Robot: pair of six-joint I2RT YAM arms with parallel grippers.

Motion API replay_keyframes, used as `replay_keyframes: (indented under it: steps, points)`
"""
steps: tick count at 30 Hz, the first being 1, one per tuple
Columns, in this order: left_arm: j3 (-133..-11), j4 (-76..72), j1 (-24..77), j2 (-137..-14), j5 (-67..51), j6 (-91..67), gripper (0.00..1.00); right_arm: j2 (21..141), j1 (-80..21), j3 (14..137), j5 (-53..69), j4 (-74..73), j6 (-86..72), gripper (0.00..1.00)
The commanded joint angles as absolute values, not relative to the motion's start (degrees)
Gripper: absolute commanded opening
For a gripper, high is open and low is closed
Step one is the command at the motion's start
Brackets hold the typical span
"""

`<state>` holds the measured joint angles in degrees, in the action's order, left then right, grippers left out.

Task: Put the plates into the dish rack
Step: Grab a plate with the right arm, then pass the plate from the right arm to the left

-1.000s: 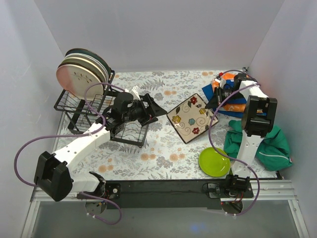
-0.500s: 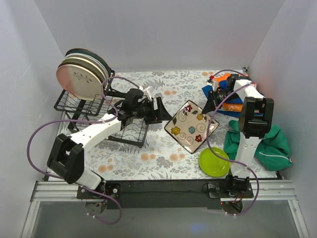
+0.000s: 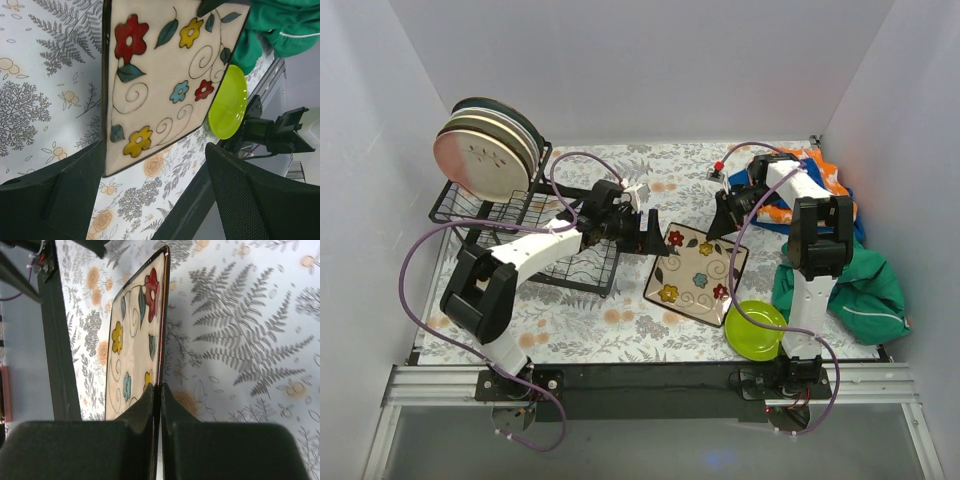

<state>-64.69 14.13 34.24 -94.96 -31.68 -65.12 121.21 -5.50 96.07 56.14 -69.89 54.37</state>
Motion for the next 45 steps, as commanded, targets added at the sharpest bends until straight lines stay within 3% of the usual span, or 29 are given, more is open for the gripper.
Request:
replay_keyframes:
  steps: [1, 10, 20, 33, 38, 43, 44, 45]
  points:
    - [-66.36, 14.77, 34.37, -95.80, -33.22, -61.44, 0.79, 116.89, -6.15, 95.71, 62.49, -74.00, 65.02, 0.01]
    - [-67.50, 13.89, 34.28, -101.33, -35.41, -59.15, 0.78, 116.28, -6.42, 95.45, 63.45, -75.41, 68.73, 0.01]
    - [-68.73, 6.95, 34.37, -106.69, -42.80, -61.34, 0.66, 117.16, -7.12, 95.45, 66.27, -75.32, 69.08, 0.01]
    - [-69.96, 1.58, 34.98, -111.09, -47.64, -65.57, 0.27, 120.32, -7.56, 98.70, 69.17, -75.23, 67.50, 0.01]
    - [-69.96, 1.49, 34.89, -110.31, -45.97, -65.13, 0.01, 121.46, -7.65, 99.49, 69.79, -75.15, 67.06, 0.01]
    - [-70.93, 2.46, 34.37, -107.76, -42.10, -63.73, 0.00, 122.95, -7.65, 100.98, 69.09, -75.06, 64.79, 0.01]
    - [-71.62, 2.90, 34.10, -107.41, -41.40, -63.37, 0.00, 123.31, -7.56, 101.68, 68.56, -75.06, 64.17, 0.06]
    - [-71.98, 3.34, 34.01, -106.97, -40.70, -62.85, 0.00, 123.57, -7.56, 103.26, 67.68, -74.97, 63.12, 0.19]
